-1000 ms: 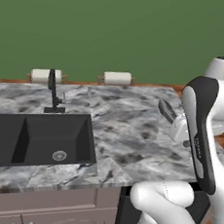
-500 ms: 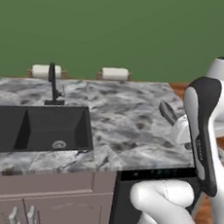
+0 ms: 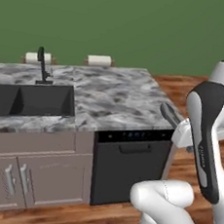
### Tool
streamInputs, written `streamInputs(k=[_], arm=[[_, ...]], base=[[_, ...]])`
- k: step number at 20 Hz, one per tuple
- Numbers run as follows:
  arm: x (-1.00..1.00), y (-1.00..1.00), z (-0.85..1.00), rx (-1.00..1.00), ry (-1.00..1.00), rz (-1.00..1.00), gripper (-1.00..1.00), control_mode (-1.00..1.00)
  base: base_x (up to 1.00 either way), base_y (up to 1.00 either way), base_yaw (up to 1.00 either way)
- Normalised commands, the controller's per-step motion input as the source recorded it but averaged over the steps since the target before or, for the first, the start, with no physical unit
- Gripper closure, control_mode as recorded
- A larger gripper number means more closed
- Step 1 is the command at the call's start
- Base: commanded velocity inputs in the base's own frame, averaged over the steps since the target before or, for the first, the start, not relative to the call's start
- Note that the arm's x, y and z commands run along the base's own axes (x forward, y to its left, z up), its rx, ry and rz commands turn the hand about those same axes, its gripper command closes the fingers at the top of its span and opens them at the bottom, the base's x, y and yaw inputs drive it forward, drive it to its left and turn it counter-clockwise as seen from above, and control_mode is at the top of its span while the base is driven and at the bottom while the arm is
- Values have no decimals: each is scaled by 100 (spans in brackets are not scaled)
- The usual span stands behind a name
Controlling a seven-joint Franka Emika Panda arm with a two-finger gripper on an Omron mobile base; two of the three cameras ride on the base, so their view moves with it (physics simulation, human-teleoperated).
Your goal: Pick up the tongs from the counter and place them near the plate next to the oven.
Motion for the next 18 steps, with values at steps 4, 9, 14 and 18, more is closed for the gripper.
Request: streamInputs(k=[4,9,14,18], arm=[[0,0,0,0,0,0,100,100],[0,0,0,0,0,0,100,100],[0,0,0,0,0,0,100,100],[0,0,0,0,0,0,100,100]], base=[[-44,1,53],[0,0,100],[0,0,100],[0,0,100]])
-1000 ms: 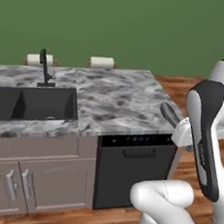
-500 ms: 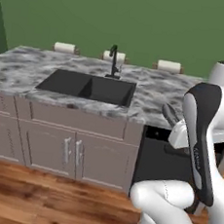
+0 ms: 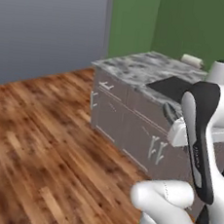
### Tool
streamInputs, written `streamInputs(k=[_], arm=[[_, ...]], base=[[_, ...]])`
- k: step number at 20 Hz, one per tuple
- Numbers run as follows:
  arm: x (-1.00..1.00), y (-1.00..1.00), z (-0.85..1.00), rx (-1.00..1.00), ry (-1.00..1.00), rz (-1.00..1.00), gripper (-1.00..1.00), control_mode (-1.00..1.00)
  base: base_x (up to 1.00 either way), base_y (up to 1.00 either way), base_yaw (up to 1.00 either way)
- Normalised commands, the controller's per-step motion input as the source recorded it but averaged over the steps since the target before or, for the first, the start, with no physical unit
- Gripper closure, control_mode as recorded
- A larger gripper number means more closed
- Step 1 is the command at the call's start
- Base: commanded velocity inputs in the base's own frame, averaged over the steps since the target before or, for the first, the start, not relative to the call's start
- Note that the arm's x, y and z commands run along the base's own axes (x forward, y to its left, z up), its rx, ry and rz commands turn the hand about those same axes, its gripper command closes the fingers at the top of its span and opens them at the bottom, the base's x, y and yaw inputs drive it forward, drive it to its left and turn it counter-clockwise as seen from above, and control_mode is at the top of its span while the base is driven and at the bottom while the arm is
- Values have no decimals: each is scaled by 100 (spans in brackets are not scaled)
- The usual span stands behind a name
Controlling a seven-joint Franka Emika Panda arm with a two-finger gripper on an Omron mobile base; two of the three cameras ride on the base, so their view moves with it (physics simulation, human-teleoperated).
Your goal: Pick up the tongs from the counter and place them near the plate next to the oven.
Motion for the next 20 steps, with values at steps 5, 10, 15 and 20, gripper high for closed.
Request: streamInputs(k=[5,10,15,20], arm=[[0,0,0,0,0,0,100,100],[0,0,0,0,0,0,100,100],[0,0,0,0,0,0,100,100],[0,0,0,0,0,0,100,100]], base=[[0,0,100],[0,0,100],[1,0,100],[50,0,84]])
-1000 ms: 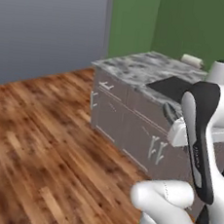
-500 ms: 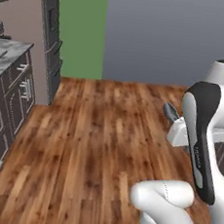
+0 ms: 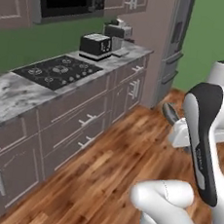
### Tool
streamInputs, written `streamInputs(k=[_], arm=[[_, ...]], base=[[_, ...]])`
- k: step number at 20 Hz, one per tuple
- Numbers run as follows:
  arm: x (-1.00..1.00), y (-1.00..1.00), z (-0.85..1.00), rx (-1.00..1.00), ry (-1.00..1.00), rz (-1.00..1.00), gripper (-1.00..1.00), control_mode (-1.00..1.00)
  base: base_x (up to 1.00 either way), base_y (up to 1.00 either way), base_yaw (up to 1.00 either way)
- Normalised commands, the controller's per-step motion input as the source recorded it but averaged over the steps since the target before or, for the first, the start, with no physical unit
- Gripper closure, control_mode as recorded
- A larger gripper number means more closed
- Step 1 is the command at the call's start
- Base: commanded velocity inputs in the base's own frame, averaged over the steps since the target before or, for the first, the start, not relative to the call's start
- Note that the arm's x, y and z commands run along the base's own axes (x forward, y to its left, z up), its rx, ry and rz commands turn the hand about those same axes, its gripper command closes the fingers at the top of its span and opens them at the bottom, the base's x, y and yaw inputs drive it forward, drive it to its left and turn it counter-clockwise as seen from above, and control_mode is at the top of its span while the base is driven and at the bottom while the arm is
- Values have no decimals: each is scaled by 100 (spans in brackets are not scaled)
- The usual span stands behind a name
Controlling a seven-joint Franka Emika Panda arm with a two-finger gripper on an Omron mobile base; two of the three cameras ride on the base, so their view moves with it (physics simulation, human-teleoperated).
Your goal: Pick up the tongs from the counter and place them near the plate next to the oven.
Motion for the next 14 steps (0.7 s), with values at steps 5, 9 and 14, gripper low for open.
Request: streamInputs(k=[5,9,14], arm=[[0,0,0,0,0,0,100,100],[0,0,0,0,0,0,100,100],[0,0,0,0,0,0,100,100]], base=[[68,0,40],[76,0,26],[71,0,29]])
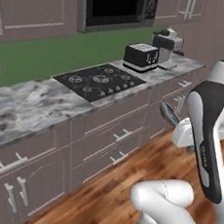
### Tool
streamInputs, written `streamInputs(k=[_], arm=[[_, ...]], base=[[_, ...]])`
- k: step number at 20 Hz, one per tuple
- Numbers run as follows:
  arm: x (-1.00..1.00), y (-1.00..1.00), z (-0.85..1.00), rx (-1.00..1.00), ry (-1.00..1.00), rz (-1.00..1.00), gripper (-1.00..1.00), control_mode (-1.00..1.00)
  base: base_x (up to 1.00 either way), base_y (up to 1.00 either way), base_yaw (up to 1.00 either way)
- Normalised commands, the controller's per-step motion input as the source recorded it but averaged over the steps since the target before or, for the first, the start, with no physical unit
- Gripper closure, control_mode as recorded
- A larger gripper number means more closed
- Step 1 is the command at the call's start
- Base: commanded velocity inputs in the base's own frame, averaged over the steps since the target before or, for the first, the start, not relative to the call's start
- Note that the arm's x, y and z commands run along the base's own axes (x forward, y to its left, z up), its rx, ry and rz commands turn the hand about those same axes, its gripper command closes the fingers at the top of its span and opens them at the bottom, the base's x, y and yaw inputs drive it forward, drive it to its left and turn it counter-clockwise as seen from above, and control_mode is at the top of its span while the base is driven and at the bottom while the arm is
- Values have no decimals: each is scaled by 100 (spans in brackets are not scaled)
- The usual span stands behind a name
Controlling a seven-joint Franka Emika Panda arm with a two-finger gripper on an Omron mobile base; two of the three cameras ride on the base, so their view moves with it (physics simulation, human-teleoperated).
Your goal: Pick up the tongs from the counter and place them near the plate next to the oven.
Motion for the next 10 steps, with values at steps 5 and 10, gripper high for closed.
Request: streamInputs(k=[5,10], arm=[[0,0,0,0,0,0,100,100],[0,0,0,0,0,0,100,100]], base=[[13,0,51],[-4,0,77]])
